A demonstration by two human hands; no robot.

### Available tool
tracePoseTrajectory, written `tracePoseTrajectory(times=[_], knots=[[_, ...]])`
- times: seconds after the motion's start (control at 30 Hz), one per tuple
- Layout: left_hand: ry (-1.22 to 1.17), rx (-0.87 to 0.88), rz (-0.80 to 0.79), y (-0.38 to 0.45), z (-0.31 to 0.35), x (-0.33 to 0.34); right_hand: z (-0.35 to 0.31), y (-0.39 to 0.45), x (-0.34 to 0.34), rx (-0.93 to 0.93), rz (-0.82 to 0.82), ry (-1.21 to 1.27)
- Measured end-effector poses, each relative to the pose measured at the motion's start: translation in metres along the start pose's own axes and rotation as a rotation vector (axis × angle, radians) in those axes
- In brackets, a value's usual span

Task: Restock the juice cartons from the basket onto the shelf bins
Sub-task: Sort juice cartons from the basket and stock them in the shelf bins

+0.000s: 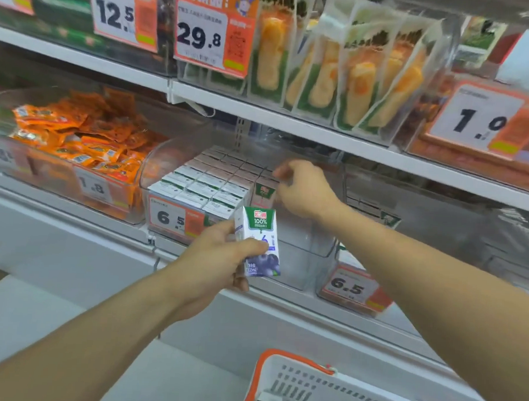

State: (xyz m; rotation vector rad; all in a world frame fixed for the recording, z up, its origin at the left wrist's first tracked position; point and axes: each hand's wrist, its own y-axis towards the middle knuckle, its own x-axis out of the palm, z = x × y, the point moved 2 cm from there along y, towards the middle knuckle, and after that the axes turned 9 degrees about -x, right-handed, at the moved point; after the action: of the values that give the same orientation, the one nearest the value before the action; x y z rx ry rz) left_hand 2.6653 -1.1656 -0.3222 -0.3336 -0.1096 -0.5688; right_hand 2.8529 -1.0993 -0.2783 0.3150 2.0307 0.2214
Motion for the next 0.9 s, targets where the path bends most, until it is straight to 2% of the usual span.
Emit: tracePoseTrajectory(times=[0.07, 0.13, 0.2, 0.27, 0.43, 0.57, 0.67, 0.73, 0.83, 0.9], knots=[[0.065, -0.003, -0.067, -0.005, 0.005, 0.014, -0.013, -0.045, -0.035, -0.018, -0.064, 0.25], [0.118, -0.028, -0.178, -0.01, 0.008, 0.031, -0.013, -0.092, -0.064, 0.005, -0.228, 0.443], [0.187, -0.039, -0.27, -0.014, 0.009, 0.053, -0.001, -0.133, -0.087, 0.02, -0.375, 0.528], [0.268, -0.034, -0.342, -0.019, 0.007, 0.08, 0.018, -0.167, -0.108, 0.022, -0.391, 0.58], [0.524, 0.0, -0.508, -0.027, -0.003, 0.159, 0.072, -0.232, -0.146, 0.081, -0.195, 0.63], [0.687, 0.135, -0.475, -0.031, -0.016, 0.224, 0.117, -0.28, -0.179, 0.125, -0.124, 0.678], [0.936, 0.438, -0.274, -0.019, -0.024, 0.262, 0.152, -0.31, -0.217, 0.115, 0.1, 0.66], [0.994, 0.569, -0.195, -0.008, -0.028, 0.287, 0.181, -0.329, -0.242, 0.096, 0.27, 0.624], [1.036, 0.704, -0.17, 0.013, -0.039, 0.329, 0.225, -0.355, -0.27, 0.137, 0.541, 0.596], [1.15, 0.776, -0.191, 0.03, -0.049, 0.358, 0.252, -0.368, -0.282, 0.195, 0.688, 0.531]])
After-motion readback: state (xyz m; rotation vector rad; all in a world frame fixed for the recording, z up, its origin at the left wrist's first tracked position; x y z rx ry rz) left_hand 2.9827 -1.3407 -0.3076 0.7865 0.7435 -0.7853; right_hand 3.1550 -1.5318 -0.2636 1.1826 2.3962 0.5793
